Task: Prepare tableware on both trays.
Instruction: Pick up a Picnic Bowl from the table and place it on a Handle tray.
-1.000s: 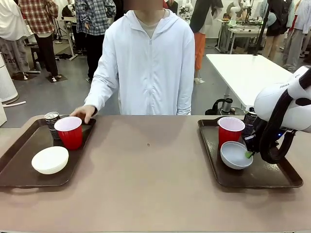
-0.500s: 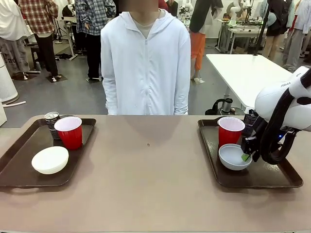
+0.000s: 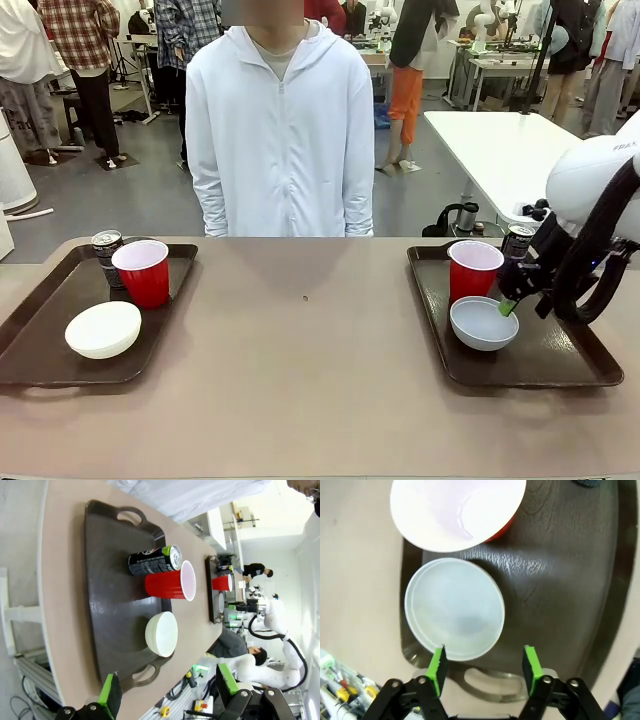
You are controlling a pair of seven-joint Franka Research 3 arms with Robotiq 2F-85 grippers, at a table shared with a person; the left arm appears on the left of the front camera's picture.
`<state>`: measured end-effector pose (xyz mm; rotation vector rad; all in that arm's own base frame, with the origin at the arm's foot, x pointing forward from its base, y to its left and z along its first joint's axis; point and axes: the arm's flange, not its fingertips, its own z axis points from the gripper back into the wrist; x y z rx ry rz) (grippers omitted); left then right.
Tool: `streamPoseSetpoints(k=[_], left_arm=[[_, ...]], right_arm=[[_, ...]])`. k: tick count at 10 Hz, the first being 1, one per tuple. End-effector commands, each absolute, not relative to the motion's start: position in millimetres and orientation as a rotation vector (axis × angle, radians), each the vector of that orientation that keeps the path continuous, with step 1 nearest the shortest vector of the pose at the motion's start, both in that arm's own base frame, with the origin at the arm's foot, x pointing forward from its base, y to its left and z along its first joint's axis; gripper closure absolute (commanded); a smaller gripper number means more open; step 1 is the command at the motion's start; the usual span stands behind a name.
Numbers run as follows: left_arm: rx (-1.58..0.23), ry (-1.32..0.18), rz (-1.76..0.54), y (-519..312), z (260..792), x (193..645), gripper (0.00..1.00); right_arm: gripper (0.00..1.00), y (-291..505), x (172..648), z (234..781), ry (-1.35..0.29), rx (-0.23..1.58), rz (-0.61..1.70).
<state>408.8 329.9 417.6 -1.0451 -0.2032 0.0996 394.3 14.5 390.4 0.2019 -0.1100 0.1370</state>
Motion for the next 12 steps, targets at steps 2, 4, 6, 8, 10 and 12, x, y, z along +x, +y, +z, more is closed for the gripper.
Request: streamPoseSetpoints(k=[2,4,6,8,10,12], left_arm=[[-1.053,-0.214,0.104,328.5,419.2,406.3,0.0],[-1.053,-0.214,0.104,328.5,419.2,406.3,0.0],[-1.053,-0.214,0.104,328.5,419.2,406.3,0.0],[-1.053,-0.214,0.104,328.5,419.2,406.3,0.0],[-1.053,-0.214,0.104,328.5,419.2,406.3,0.0],[-1.053,-0.214,0.104,328.5,419.2,406.3,0.0]], right_arm=[[0.0,22.0,341.5,424.6,-0.071,0.129,0.117],[0.0,26.0,325.3,446.9,-0.059,0.1,0.111],[0.0,30.5,316.5,461.6,-0.051,0.086,0.114],[0.0,29.7,331.3,468.1,-0.057,0.109,0.129],[0.0,29.7,331.3,468.1,-0.057,0.109,0.129],[0.0,29.7,331.3,468.1,-0.057,0.109,0.129]])
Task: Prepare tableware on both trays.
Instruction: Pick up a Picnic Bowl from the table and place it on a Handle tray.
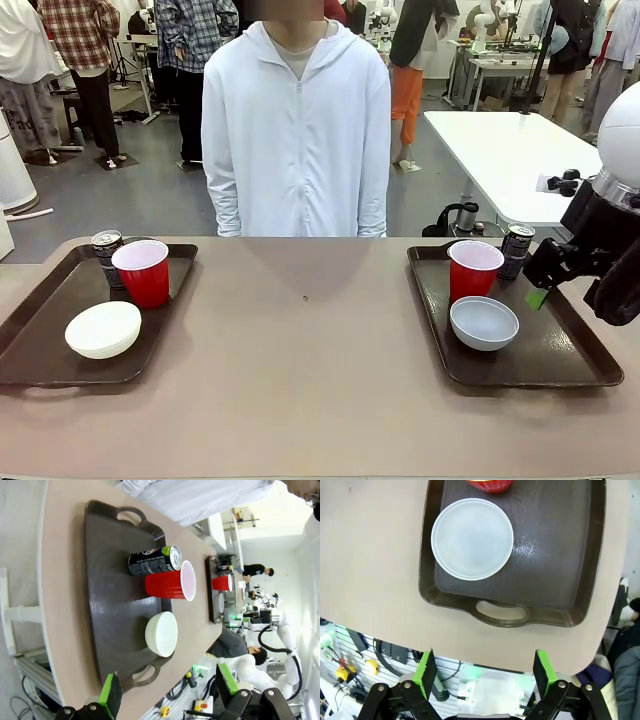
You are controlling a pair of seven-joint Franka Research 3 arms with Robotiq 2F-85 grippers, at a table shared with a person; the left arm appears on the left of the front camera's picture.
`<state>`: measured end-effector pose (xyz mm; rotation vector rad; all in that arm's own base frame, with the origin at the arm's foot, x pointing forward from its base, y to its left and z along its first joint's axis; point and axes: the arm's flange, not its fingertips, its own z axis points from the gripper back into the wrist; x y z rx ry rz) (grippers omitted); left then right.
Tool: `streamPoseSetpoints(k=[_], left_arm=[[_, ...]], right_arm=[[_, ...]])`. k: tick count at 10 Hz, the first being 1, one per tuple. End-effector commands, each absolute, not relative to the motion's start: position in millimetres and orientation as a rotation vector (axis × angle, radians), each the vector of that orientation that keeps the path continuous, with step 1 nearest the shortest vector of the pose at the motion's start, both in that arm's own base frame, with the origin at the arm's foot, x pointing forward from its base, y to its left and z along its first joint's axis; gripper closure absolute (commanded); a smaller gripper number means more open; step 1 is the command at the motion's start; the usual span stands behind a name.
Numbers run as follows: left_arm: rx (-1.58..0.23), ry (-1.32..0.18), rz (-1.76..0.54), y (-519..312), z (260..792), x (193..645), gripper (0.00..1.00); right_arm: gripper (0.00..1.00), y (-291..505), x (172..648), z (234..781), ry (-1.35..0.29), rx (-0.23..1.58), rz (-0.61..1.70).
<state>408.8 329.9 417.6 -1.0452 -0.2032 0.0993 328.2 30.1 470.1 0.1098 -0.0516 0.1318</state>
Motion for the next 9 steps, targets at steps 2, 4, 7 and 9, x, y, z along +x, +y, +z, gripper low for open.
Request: streamPoseSetpoints(k=[2,4,7,9], left_arm=[[-1.053,-0.214,0.104,328.5,419.2,406.3,0.0],[-1.053,-0.214,0.104,328.5,419.2,406.3,0.0],[-1.053,-0.214,0.104,328.5,419.2,406.3,0.0],[-1.053,-0.214,0.104,328.5,419.2,406.3,0.0]], right_arm=[[0.0,29.7,331.3,468.1,-0.057,0.109,0.129],[0.0,29.7,331.3,468.1,-0.057,0.109,0.129],[0.0,-10.7,333.0,470.6,-0.025,0.391,0.159],[0.0,-75.9,351.1,454.4,-0.04,0.728,0.069]])
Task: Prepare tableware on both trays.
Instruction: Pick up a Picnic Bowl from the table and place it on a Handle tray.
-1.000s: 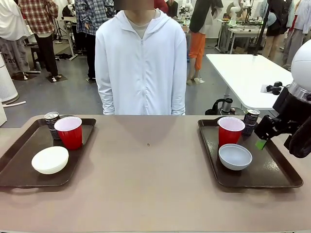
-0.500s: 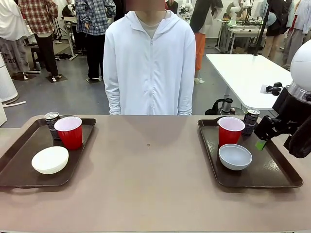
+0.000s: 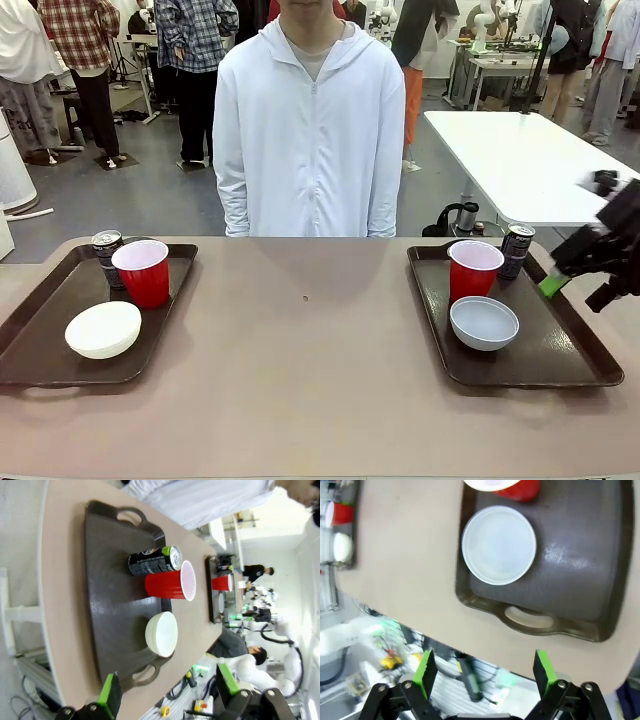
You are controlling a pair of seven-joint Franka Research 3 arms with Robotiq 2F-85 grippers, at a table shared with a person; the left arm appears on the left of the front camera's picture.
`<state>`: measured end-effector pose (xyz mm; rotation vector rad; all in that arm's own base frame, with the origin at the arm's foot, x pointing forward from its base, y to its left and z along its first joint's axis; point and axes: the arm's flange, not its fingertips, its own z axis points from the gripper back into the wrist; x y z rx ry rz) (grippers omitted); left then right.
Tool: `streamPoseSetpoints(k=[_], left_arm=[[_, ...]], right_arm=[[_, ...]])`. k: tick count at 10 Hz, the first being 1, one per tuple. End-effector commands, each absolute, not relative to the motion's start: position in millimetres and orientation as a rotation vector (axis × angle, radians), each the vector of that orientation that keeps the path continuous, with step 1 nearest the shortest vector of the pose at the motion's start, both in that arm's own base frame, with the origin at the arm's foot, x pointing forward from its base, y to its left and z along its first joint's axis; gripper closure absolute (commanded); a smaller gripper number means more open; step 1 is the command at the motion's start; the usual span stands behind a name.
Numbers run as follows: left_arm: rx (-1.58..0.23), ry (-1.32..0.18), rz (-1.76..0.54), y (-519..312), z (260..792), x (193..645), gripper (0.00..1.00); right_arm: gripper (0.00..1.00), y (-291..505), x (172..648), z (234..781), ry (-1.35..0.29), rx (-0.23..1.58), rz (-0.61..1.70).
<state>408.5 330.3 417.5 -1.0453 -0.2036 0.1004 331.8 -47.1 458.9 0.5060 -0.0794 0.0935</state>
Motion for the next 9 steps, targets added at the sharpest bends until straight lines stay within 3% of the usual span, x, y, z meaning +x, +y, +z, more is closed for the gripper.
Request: streamPoseSetpoints(k=[1,4,9], left_arm=[[-1.053,-0.214,0.104,328.5,419.2,406.3,0.0],[-1.053,-0.214,0.104,328.5,419.2,406.3,0.0],[-1.053,-0.214,0.104,328.5,419.2,406.3,0.0]], right_arm=[[0.0,-101.4,360.6,442.8,-0.046,0.84,0.012],[0.0,-157.5,379.1,415.8,-0.115,1.029,-0.056],[0.0,-229.1,372.2,387.3,-0.148,1.113,-0.253]])
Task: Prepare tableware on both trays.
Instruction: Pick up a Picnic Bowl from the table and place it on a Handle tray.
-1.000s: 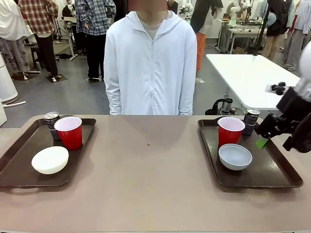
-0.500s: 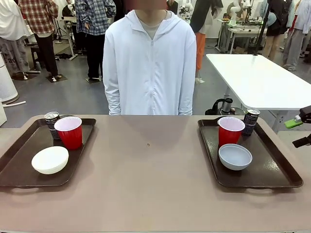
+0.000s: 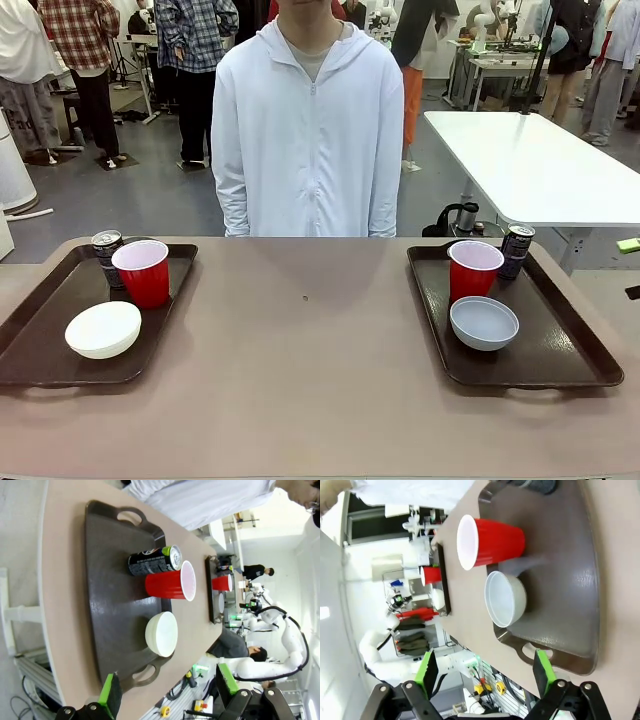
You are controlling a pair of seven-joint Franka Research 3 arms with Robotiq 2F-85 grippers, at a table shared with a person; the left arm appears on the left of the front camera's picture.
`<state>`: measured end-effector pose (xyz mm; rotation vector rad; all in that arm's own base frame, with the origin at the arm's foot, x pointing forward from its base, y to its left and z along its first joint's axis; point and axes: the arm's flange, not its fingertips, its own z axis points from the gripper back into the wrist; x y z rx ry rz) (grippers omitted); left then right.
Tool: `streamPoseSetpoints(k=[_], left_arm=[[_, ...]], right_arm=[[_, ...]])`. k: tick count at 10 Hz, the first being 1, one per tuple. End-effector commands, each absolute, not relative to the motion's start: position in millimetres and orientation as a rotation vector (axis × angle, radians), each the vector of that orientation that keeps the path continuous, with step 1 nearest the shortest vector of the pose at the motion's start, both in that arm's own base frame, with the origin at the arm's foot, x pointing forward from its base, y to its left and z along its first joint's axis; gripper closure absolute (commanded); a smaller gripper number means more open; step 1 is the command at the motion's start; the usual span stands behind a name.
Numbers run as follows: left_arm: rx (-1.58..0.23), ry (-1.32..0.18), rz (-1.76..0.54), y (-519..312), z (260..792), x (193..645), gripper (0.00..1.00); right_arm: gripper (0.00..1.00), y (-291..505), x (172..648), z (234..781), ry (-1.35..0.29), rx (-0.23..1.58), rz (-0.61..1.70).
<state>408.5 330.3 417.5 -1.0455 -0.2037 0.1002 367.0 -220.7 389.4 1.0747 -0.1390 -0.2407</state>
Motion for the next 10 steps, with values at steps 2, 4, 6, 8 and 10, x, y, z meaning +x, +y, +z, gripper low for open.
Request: streamPoseSetpoints(k=[2,4,6,8,10], left_arm=[[-1.053,-0.214,0.104,328.5,419.2,406.3,0.0],[-1.053,-0.214,0.104,328.5,419.2,406.3,0.0],[-1.053,-0.214,0.104,328.5,419.2,406.3,0.0],[-1.053,-0.214,0.104,328.5,419.2,406.3,0.0],[-1.053,-0.214,0.104,328.5,419.2,406.3,0.0]], right_arm=[[0.0,-247.3,361.3,380.4,-0.149,1.149,-0.262],[0.0,-242.2,355.8,379.7,-0.128,1.102,-0.284],[0.0,-242.2,355.8,379.7,-0.128,1.102,-0.284],[0.0,-242.2,355.8,379.7,-0.128,1.102,-0.284],[0.0,-242.2,355.8,379.7,-0.128,1.102,-0.284]])
